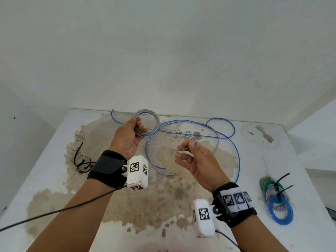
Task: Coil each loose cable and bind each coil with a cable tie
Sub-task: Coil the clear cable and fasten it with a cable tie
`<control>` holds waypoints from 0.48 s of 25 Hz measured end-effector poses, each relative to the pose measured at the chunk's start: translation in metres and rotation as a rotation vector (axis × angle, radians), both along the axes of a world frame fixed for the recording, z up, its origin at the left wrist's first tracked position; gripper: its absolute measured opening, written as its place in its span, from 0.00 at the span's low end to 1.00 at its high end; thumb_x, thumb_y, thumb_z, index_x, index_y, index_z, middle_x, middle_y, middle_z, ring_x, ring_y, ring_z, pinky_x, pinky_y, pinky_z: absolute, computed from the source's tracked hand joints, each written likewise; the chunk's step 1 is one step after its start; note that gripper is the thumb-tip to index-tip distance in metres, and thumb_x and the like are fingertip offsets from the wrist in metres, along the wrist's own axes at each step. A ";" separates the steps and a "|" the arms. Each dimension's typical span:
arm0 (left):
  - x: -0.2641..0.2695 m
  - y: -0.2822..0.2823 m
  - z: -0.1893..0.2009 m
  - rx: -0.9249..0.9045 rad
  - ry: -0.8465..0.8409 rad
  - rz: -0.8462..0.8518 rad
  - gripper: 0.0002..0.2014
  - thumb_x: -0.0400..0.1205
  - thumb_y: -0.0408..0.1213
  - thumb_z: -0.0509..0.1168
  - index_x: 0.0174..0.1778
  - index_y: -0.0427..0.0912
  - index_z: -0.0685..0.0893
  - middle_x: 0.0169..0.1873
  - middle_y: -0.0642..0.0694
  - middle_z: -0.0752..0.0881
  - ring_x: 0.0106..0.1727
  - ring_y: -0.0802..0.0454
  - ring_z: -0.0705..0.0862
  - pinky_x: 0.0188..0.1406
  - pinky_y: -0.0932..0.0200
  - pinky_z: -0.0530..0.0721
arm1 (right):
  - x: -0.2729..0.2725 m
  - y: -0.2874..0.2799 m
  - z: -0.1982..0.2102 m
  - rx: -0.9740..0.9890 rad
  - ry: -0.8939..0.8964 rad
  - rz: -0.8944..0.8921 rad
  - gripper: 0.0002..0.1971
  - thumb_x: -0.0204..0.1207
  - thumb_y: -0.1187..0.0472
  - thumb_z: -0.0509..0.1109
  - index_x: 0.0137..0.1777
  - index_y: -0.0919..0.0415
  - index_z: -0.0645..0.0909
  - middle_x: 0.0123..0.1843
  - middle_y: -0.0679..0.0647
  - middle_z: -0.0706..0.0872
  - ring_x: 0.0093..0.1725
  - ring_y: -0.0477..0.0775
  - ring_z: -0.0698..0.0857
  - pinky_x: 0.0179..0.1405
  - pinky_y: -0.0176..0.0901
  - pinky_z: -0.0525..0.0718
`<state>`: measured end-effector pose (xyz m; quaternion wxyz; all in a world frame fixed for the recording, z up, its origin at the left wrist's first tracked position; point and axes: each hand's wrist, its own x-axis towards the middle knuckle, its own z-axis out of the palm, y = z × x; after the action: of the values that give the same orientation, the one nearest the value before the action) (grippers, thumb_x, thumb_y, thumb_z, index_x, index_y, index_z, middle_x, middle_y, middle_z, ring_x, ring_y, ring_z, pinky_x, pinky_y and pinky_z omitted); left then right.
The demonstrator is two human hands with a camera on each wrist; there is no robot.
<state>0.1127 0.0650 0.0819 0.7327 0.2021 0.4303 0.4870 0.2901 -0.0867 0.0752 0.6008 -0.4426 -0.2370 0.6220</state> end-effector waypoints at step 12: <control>0.009 -0.050 0.011 0.273 0.455 -0.601 0.12 0.92 0.38 0.57 0.46 0.39 0.81 0.27 0.52 0.73 0.22 0.61 0.68 0.30 0.62 0.84 | 0.002 0.047 0.008 -0.150 -0.301 -0.074 0.13 0.82 0.55 0.74 0.63 0.58 0.89 0.49 0.53 0.93 0.45 0.48 0.89 0.44 0.40 0.88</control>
<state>0.1213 0.0148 0.0925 0.6951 0.5171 0.4346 0.2463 0.2923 -0.0395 0.0829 0.5461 -0.5829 -0.2610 0.5421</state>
